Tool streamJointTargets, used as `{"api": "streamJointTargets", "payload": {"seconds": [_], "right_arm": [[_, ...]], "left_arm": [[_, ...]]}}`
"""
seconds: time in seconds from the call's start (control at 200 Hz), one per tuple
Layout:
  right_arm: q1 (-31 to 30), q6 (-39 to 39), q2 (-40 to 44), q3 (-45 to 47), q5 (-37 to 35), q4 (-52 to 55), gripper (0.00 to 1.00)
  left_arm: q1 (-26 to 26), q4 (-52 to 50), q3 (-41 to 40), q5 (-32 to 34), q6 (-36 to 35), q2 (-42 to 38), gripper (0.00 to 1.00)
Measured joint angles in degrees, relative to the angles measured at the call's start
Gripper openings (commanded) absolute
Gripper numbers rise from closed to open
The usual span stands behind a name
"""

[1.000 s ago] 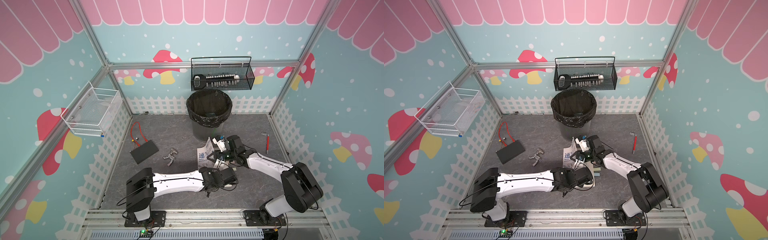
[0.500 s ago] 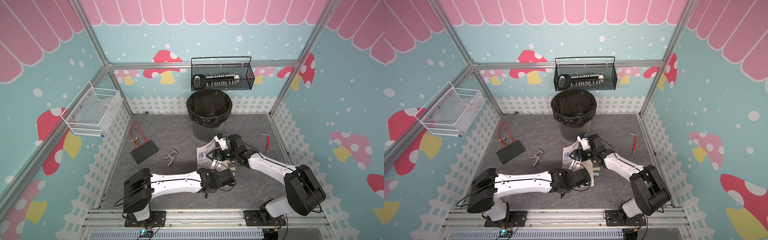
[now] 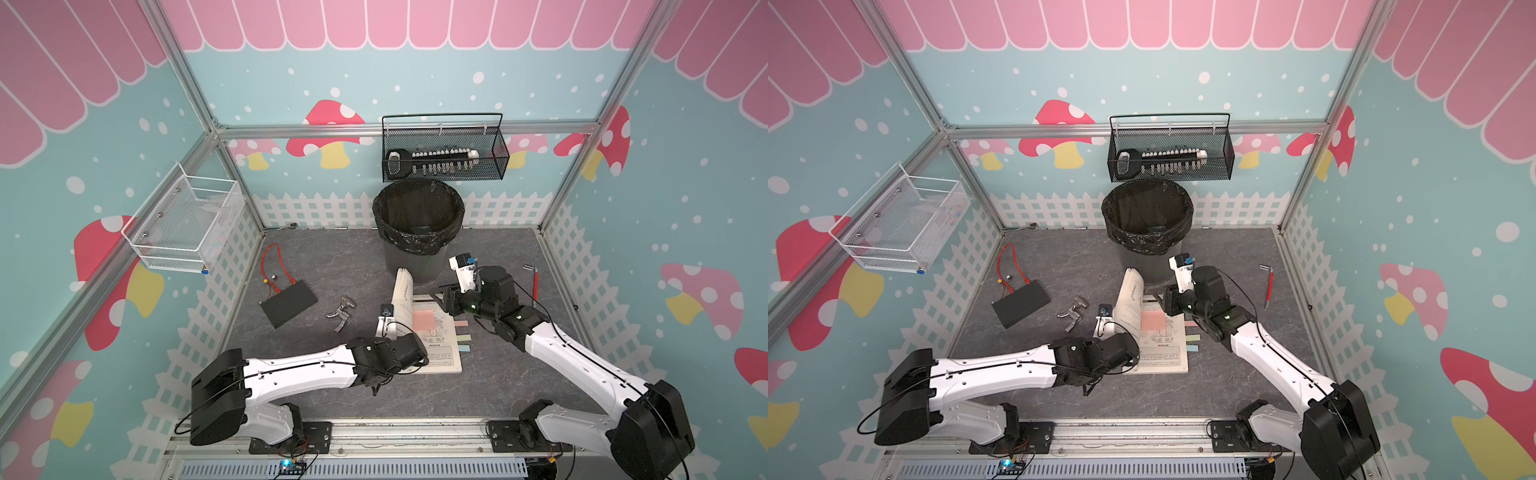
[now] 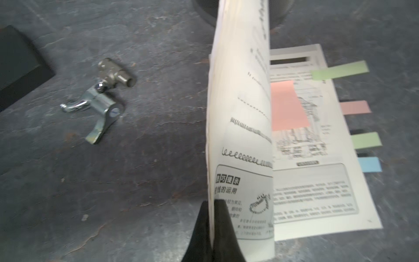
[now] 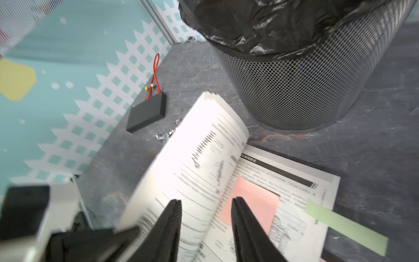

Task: Peel off the used sticky note
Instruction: Open the book at the center of the board.

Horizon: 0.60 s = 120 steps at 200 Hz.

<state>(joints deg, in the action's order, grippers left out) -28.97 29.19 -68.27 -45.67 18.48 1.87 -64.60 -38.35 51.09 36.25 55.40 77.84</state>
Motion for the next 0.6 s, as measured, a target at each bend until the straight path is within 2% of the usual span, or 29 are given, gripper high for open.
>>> {"api": "streamJointTargets", "payload": {"seconds": [0.105, 0.195, 0.41, 0.6], "right_arm": [[0.0, -1.6, -1.6, 1.5, 2.7, -0.6, 0.14], [0.0, -2.5, -4.7, 2.0, 5.9, -2.3, 0.0], [-1.7, -3.9, -16.3, 1.2, 12.9, -8.9, 0.0], [-6.4, -5.2, -30.3, -6.9, 16.1, -11.0, 0.0]], "left_arm": [[3.8, -0.2, -4.5, 0.0, 0.9, -3.4, 0.0], [5.7, -0.2, -7.1, 0.0, 1.3, -4.4, 0.0], [6.9, 1.5, -10.2, -0.9, 2.3, -0.6, 0.0], [7.3, 2.1, -10.4, -1.4, 3.6, 5.4, 0.0]]}}
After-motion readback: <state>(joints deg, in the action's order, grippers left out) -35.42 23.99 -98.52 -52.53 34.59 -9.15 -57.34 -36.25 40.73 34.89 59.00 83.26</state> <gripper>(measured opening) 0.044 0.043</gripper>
